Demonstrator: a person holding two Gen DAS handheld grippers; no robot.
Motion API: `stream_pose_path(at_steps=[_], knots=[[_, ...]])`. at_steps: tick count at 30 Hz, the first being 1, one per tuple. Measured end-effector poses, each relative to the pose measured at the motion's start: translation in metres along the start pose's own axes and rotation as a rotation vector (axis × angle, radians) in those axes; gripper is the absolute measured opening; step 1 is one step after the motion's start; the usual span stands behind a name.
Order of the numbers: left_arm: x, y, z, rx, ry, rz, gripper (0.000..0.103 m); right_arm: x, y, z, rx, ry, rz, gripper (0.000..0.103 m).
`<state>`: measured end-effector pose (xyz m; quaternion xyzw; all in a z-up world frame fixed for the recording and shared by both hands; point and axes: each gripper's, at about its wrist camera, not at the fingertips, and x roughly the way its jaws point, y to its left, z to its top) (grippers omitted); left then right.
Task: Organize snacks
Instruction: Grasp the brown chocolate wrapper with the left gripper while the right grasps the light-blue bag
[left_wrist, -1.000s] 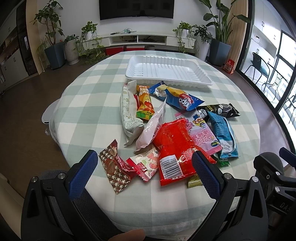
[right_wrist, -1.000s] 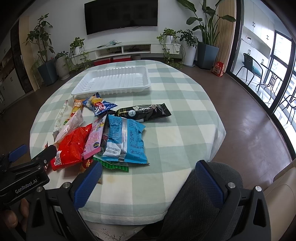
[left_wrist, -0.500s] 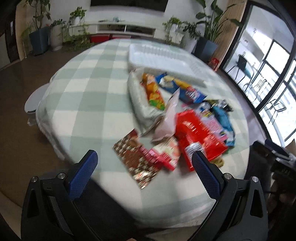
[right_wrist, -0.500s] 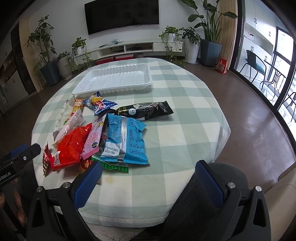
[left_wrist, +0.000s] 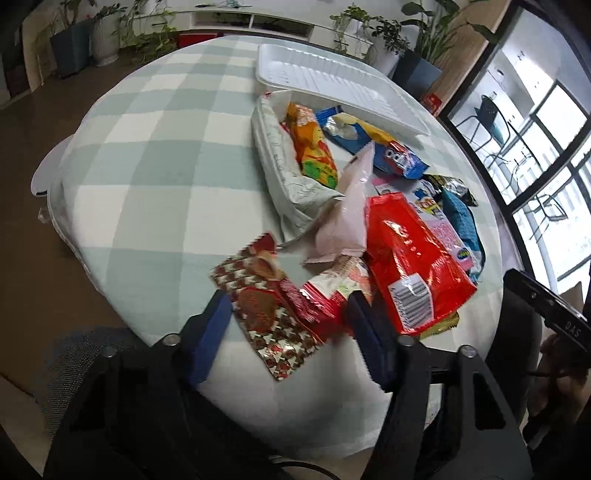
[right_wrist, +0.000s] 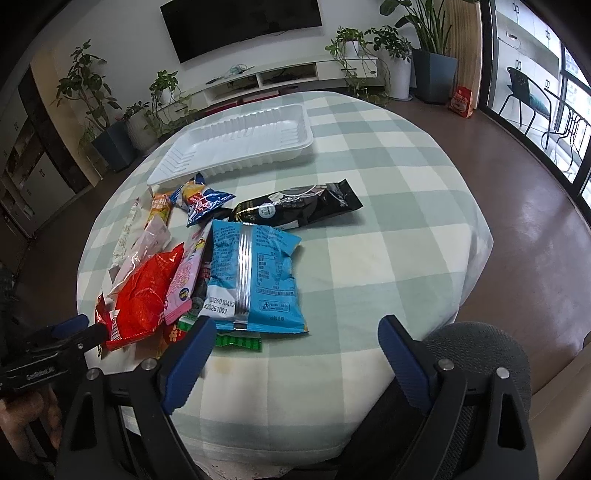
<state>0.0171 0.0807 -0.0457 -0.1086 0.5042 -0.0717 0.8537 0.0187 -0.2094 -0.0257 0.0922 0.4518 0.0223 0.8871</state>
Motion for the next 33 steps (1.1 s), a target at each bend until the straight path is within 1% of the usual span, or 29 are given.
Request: stream_pose_path(at_steps=[1, 3, 5, 7, 9, 10, 14, 15, 17, 18, 19, 21, 23, 26, 28, 33], knots=[[0.0, 0.004, 0.001, -0.008, -0.001, 0.012, 0.054, 0.001, -0.001, 0.0, 0.001, -0.001, 0.003, 0.087], [0.003, 0.008, 0.002, -0.02, 0.007, 0.015, 0.054, 0.002, -0.004, 0.001, 0.01, 0.001, 0.012, 0.085], [0.004, 0.008, 0.002, -0.006, 0.013, 0.019, 0.054, 0.004, -0.004, 0.002, 0.011, 0.001, 0.026, 0.084], [0.006, 0.007, 0.005, 0.014, 0.02, 0.033, 0.053, 0.006, -0.001, 0.001, 0.001, 0.006, 0.036, 0.079], [0.007, 0.006, 0.006, 0.024, 0.025, 0.035, 0.052, 0.007, 0.003, 0.0, -0.015, 0.012, 0.043, 0.077], [0.007, 0.006, 0.006, 0.038, 0.03, 0.044, 0.05, 0.007, 0.003, 0.0, -0.021, 0.012, 0.045, 0.077], [0.013, -0.007, 0.005, 0.137, 0.069, 0.114, 0.05, 0.005, 0.002, 0.0, -0.023, -0.002, 0.038, 0.076], [0.014, -0.01, 0.006, 0.148, 0.073, 0.123, 0.049, 0.006, 0.002, 0.001, -0.02, -0.003, 0.038, 0.076], [0.017, -0.012, 0.009, 0.154, 0.069, 0.115, 0.048, 0.006, 0.002, 0.001, -0.02, -0.001, 0.04, 0.076], [0.017, -0.013, 0.009, 0.164, 0.064, 0.109, 0.047, 0.006, 0.003, 0.0, -0.025, 0.001, 0.042, 0.075], [0.017, -0.014, 0.009, 0.183, 0.062, 0.115, 0.04, 0.006, 0.004, -0.001, -0.031, 0.001, 0.042, 0.074], [0.017, -0.013, 0.008, 0.209, 0.063, 0.127, 0.034, 0.006, 0.004, -0.001, -0.037, 0.0, 0.037, 0.072], [0.015, -0.012, 0.007, 0.222, 0.066, 0.122, 0.032, 0.005, 0.003, 0.0, -0.032, -0.006, 0.037, 0.072], [0.015, -0.015, 0.003, 0.263, 0.063, 0.143, 0.03, 0.005, 0.003, 0.001, -0.031, -0.012, 0.036, 0.07], [0.014, -0.018, 0.001, 0.29, 0.05, 0.148, 0.026, 0.005, 0.004, 0.001, -0.036, -0.007, 0.04, 0.068], [0.006, -0.015, -0.003, 0.276, 0.015, 0.112, 0.022, 0.005, 0.004, 0.005, -0.033, -0.014, 0.04, 0.067]])
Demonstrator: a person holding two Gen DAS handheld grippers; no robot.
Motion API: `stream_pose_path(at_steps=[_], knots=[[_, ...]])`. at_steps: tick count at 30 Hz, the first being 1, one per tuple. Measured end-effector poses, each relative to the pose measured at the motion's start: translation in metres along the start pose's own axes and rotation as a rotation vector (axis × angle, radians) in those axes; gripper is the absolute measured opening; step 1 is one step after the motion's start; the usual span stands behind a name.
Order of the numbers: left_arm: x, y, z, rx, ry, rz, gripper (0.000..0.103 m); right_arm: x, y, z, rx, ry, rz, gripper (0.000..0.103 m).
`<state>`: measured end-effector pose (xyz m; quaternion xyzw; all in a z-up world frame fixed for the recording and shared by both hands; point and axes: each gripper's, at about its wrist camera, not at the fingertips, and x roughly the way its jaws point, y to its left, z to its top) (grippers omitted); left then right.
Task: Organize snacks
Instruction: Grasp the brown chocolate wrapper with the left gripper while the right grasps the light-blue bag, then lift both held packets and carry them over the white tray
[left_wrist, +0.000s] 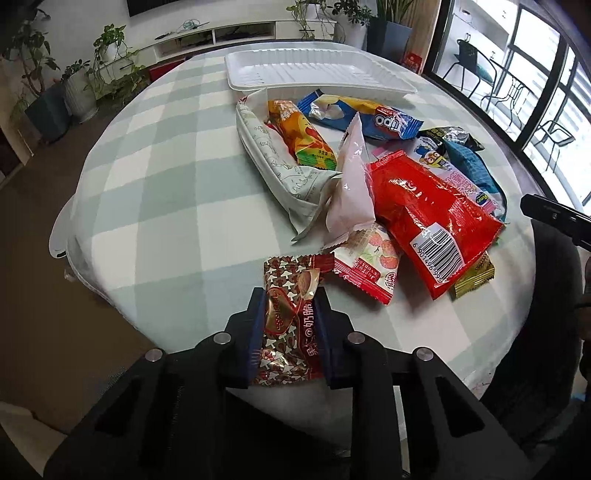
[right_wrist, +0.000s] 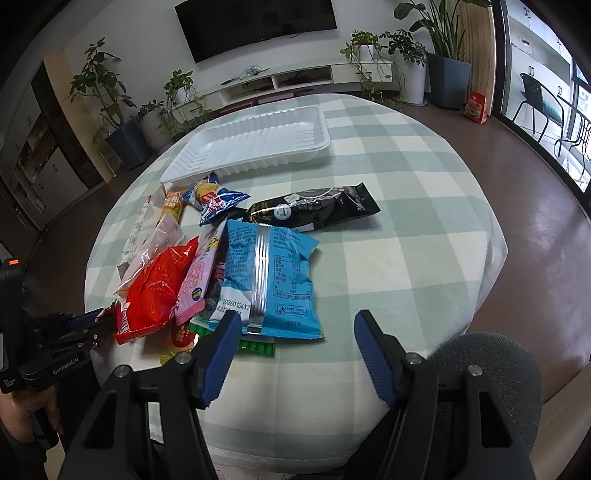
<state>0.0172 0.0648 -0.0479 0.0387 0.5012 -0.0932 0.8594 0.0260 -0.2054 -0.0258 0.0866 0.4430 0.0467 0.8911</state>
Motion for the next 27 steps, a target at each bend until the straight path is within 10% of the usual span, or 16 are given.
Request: stream_pose_path(at_steps=[27], knots=[[0.004, 0.003, 0.003, -0.041, -0.036, -0.037, 0.022, 0.054, 0.004, 0.026, 0.058, 0.102, 0.116, 0.062]])
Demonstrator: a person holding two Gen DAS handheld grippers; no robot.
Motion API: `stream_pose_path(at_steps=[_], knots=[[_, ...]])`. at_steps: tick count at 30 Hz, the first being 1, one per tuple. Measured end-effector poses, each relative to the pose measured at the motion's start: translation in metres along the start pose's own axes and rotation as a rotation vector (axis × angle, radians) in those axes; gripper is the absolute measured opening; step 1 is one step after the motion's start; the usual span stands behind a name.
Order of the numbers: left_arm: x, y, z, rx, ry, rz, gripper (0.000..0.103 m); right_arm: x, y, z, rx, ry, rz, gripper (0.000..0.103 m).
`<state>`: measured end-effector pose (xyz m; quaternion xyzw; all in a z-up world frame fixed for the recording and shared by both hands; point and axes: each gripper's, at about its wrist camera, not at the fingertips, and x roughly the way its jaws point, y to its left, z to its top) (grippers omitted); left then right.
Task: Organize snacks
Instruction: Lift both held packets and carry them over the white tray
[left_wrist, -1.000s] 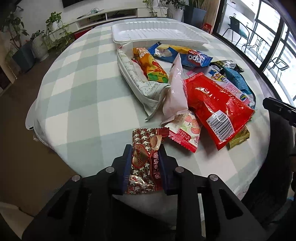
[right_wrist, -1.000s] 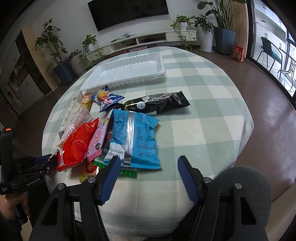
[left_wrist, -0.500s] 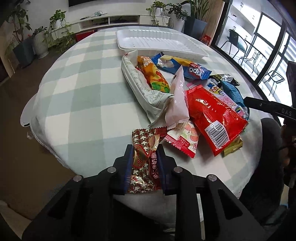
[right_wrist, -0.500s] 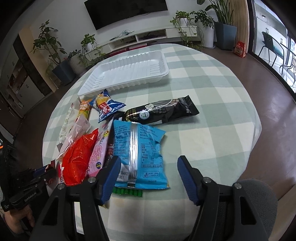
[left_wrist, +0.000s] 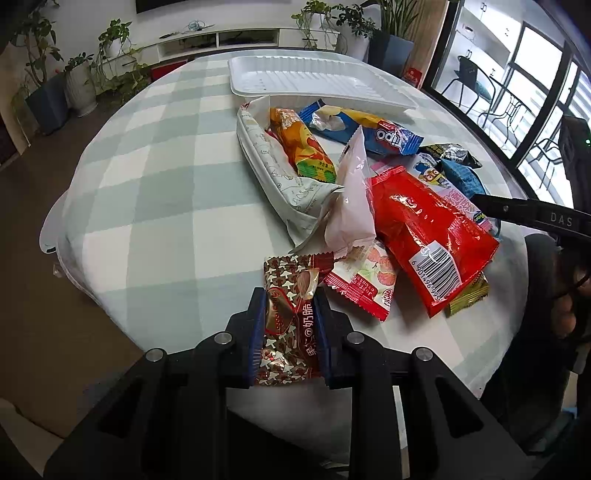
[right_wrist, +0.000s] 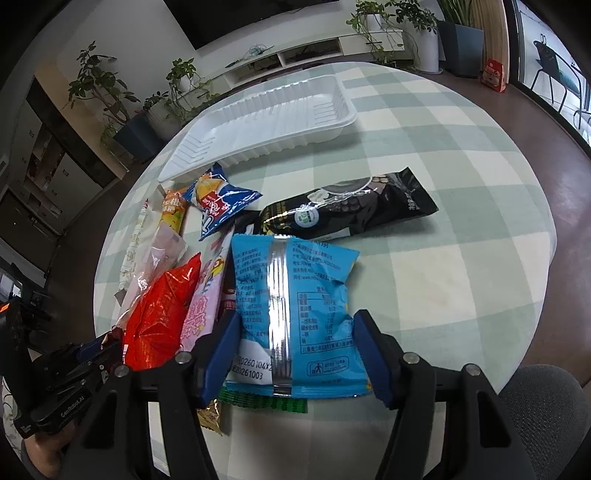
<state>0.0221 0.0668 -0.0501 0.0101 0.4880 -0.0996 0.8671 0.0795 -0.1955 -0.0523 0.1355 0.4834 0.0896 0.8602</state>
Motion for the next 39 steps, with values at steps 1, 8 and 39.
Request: stream_pose_path(at_steps=[1, 8, 39], knots=[[0.0, 0.0, 0.0, 0.001, -0.001, 0.0, 0.022, -0.001, 0.0, 0.0, -0.001, -0.003, 0.004, 0.057], [-0.001, -0.002, -0.001, 0.011, -0.002, 0.002, 0.022, -0.007, 0.0, 0.0, -0.024, -0.023, 0.015, 0.04], [-0.016, 0.0, 0.002, 0.004, -0.039, -0.041, 0.022, -0.05, 0.002, 0.0, 0.007, -0.139, 0.086, 0.017]])
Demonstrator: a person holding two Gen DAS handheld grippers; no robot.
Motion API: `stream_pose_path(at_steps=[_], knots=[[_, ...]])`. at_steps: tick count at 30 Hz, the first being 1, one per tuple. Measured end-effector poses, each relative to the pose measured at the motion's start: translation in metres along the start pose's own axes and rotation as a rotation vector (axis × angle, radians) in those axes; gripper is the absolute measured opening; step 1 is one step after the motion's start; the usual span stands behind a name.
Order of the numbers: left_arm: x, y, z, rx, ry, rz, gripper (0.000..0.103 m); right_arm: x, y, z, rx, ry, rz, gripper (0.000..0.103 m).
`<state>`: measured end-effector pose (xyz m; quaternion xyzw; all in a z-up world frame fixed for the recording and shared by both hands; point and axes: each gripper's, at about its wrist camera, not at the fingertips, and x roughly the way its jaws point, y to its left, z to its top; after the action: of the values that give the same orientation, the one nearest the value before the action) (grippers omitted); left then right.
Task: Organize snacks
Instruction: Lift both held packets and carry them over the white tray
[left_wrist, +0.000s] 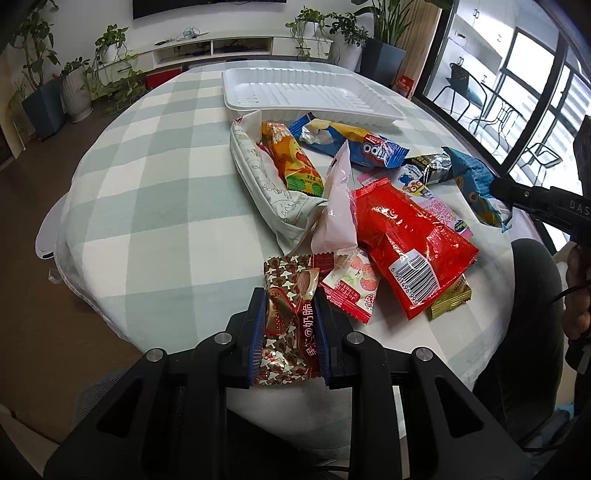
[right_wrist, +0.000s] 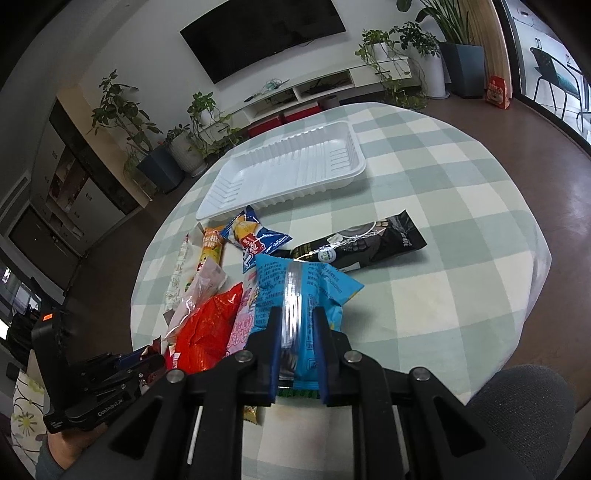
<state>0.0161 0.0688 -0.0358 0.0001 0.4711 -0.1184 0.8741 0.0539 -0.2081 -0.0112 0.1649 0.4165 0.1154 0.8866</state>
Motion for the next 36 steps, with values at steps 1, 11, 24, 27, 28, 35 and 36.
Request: stream_pose_path(at_steps=[1, 11, 24, 27, 28, 35, 36], knots=[[-0.002, 0.0, 0.002, -0.002, -0.005, -0.002, 0.022, 0.0, 0.0, 0.001, -0.003, -0.002, -0.003, 0.017], [-0.022, 0.002, 0.044, 0.006, -0.069, -0.013, 0.022, -0.002, 0.021, 0.03, -0.104, -0.06, -0.072, 0.017], [-0.008, -0.003, 0.154, 0.1, -0.142, -0.007, 0.022, 0.024, 0.057, 0.087, -0.257, -0.118, -0.114, 0.017], [0.003, -0.001, 0.183, 0.112, -0.148, -0.008, 0.022, 0.034, 0.063, 0.102, -0.284, -0.125, -0.122, 0.017], [0.007, 0.0, 0.193, 0.118, -0.149, -0.007, 0.022, 0.04, 0.064, 0.109, -0.29, -0.124, -0.127, 0.017], [0.058, 0.008, 0.259, 0.15, -0.116, 0.019, 0.022, 0.079, 0.063, 0.147, -0.317, -0.104, -0.148, 0.016], [0.069, 0.011, 0.267, 0.145, -0.105, 0.016, 0.022, 0.087, 0.062, 0.153, -0.317, -0.098, -0.153, 0.016]])
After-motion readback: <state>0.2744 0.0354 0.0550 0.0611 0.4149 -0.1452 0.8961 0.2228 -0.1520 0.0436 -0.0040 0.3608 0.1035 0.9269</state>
